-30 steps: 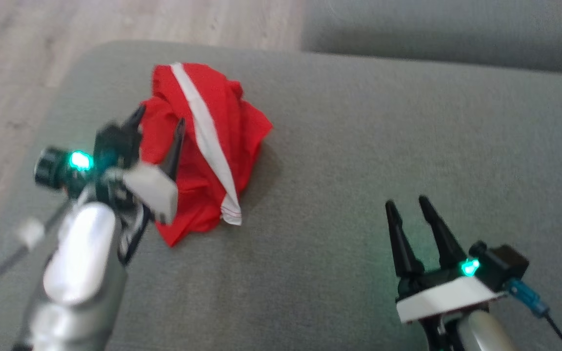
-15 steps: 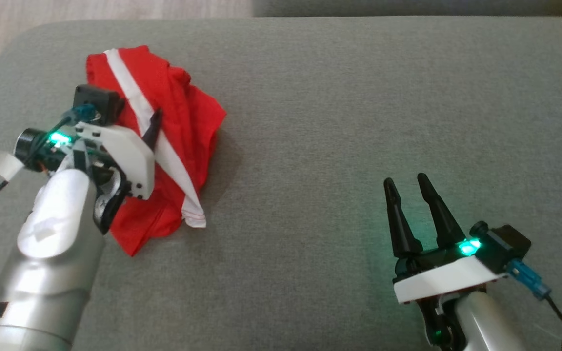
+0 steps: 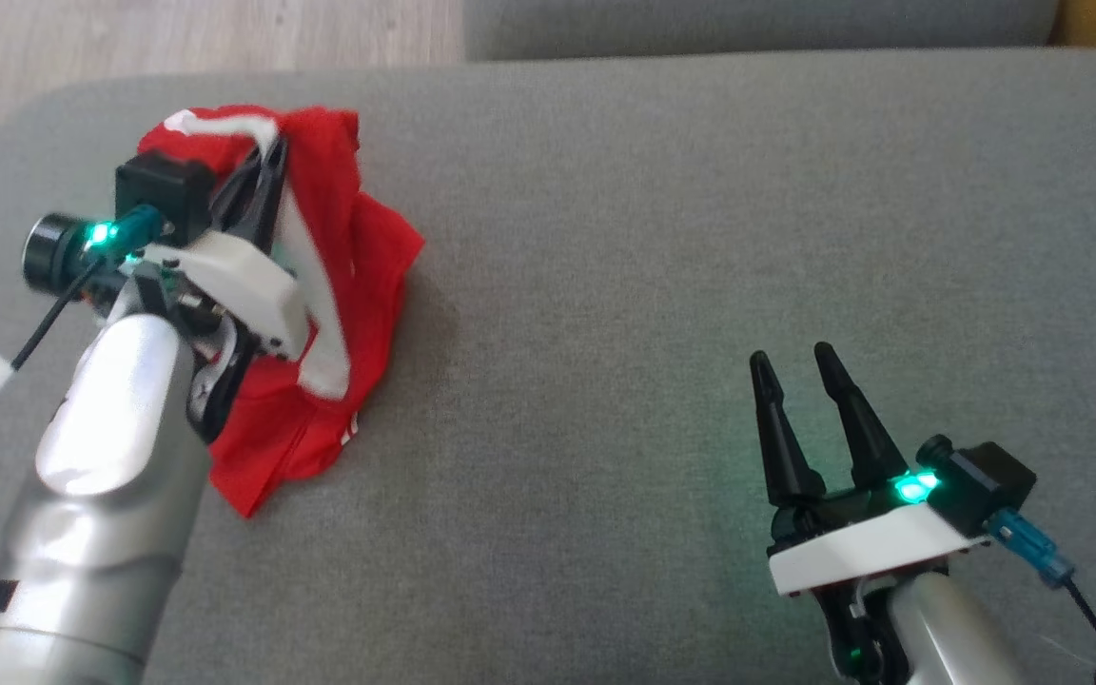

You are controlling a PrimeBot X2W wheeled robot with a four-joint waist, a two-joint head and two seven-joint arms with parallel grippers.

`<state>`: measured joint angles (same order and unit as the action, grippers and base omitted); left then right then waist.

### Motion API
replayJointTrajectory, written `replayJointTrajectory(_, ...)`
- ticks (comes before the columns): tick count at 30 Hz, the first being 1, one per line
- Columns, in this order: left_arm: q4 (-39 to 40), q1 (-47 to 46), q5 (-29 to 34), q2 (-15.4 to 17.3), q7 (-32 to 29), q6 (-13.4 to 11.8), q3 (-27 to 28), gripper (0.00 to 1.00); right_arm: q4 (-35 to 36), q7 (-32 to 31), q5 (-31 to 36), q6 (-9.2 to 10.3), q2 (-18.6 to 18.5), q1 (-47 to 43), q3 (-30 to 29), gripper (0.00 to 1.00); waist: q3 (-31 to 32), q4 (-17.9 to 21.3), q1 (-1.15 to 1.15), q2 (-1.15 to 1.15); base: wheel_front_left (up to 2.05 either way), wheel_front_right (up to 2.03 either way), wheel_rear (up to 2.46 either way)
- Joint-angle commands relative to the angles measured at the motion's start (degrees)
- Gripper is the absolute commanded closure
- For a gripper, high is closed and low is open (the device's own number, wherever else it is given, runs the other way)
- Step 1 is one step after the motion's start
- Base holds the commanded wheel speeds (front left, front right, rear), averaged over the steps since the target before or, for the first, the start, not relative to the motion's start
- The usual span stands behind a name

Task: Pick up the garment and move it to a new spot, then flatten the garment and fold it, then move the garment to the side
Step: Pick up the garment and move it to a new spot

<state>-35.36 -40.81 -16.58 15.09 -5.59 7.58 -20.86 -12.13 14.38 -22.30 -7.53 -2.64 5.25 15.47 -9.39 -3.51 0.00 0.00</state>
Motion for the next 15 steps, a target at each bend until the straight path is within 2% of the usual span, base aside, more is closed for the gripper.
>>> replayJointTrajectory(1,4.0,-2.8,-0.7,1.3,2.7,-0.3,2.0,1.00,1.5,0.6,-0.4,0.04,-0.2,0.5,1.2,0.00,1.7,0.0,0.00,0.00,0.00,0.00,0.00)
replayJointTrajectory(7,13.9,-1.0,-4.5,-0.5,6.9,-0.6,4.3,1.00,0.8,0.6,0.0,0.04,-0.2,-1.0,-0.5,0.00,6.0,0.5,0.00,0.00,0.00,0.00,0.00)
replayJointTrajectory(15,30.2,3.5,-8.0,-1.3,1.9,-2.2,4.6,1.00,0.8,0.6,-0.8,0.04,-0.2,-1.9,-1.9,0.00,8.4,3.2,0.00,0.00,0.00,0.00,0.00)
